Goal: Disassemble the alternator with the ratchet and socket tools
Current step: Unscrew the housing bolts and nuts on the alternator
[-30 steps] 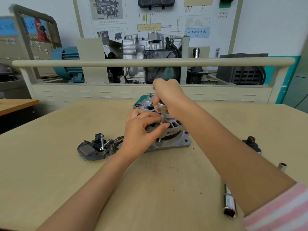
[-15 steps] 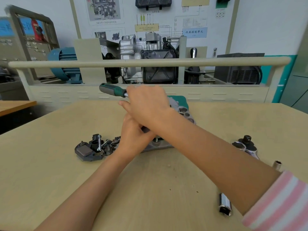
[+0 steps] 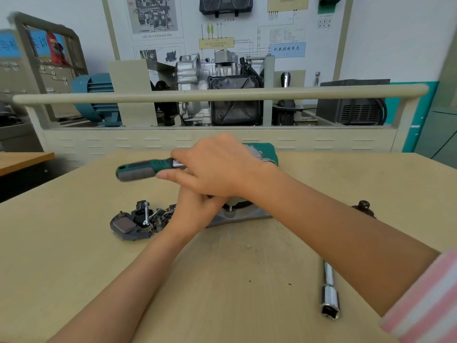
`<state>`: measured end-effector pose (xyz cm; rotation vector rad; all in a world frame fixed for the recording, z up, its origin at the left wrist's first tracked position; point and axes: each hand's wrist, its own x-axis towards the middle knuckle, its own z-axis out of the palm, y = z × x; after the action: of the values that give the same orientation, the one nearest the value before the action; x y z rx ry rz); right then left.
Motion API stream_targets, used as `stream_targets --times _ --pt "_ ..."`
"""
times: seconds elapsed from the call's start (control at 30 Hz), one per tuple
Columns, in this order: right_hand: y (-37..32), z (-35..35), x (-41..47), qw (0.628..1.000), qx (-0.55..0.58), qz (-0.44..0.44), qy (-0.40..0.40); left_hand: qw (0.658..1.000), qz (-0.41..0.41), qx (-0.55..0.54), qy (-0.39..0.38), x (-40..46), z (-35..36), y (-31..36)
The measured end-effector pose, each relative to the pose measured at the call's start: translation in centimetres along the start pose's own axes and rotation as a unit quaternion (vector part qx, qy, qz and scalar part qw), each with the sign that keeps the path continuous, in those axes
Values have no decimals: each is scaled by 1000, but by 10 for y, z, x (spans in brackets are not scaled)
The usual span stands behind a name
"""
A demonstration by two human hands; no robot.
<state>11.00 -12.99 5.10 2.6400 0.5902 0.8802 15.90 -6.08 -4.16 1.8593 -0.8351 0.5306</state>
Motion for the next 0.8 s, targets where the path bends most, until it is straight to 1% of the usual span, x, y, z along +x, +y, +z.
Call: stream_targets --times 0.13,0.27,0.33,0.4,0.5,0.57,0.63,0.73,0.8 --pt "-1 9 6 990 15 141 11 1000 -11 -8 17 0 -1 -3" --pt "4 19 6 957 50 287 3 997 66 -16 24 1 -2 5" --pt "2 18 10 924 107 367 -1 996 77 -24 31 2 -1 4" --pt "2 17 12 881 164 445 4 994 105 -21 39 2 0 3" --pt "2 14 8 823 192 534 10 991 127 -1 26 3 -1 2" --pt "2 15 4 803 189 564 27 991 133 6 18 2 -2 5" --pt "3 15 1 802 185 567 32 989 144 3 21 2 -2 10" --pt "4 14 1 831 175 528 10 986 163 5 28 3 -2 13" --pt "4 11 1 857 157 490 -8 989 144 4 25 3 -1 9"
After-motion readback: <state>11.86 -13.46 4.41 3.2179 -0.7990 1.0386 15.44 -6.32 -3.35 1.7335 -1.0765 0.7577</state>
